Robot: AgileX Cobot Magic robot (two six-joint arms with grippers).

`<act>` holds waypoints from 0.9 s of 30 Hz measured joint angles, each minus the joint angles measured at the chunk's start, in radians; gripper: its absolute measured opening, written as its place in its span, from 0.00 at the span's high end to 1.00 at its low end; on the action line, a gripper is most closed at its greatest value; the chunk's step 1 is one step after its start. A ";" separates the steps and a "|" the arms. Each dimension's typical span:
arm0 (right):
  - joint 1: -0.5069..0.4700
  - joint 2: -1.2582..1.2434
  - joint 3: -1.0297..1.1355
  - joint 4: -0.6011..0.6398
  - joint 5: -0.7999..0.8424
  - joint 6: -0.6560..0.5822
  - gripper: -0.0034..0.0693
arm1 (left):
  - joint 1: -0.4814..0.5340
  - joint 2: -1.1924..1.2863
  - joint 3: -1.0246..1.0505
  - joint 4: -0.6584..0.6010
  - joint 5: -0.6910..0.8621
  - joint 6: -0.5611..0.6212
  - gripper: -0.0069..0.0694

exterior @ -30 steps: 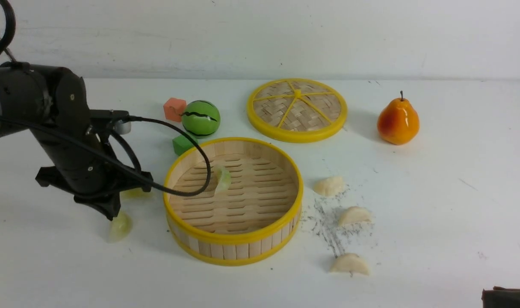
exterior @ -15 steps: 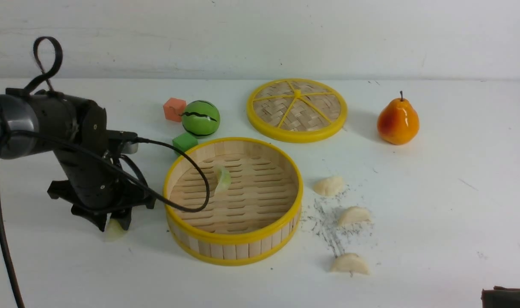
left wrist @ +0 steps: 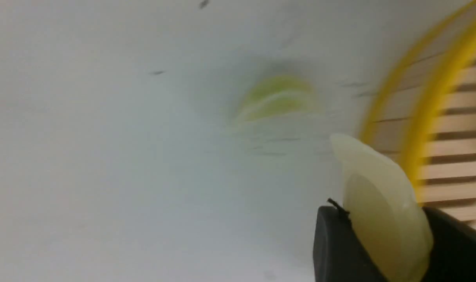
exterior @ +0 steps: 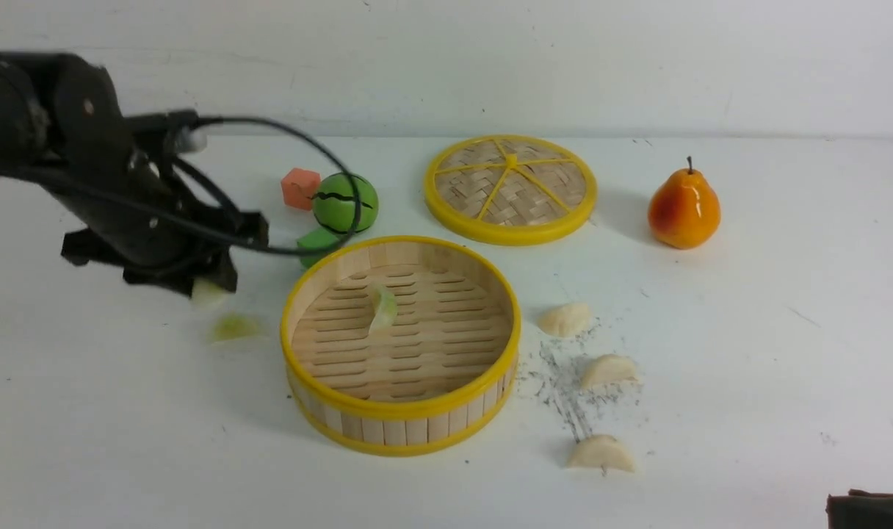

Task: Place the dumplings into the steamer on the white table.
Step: 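Place the dumpling into the bamboo steamer basket with the left gripper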

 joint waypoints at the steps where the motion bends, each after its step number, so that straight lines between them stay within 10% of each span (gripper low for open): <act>1: 0.000 0.000 0.000 0.000 -0.004 0.000 0.76 | -0.011 -0.013 -0.006 -0.088 -0.015 0.036 0.59; 6: 0.000 0.000 0.000 0.000 -0.018 0.000 0.75 | -0.126 0.033 -0.008 -0.345 -0.117 0.181 0.59; 27: 0.000 0.000 0.000 0.001 -0.022 0.000 0.75 | -0.235 0.393 -0.153 -0.365 -0.338 0.159 0.58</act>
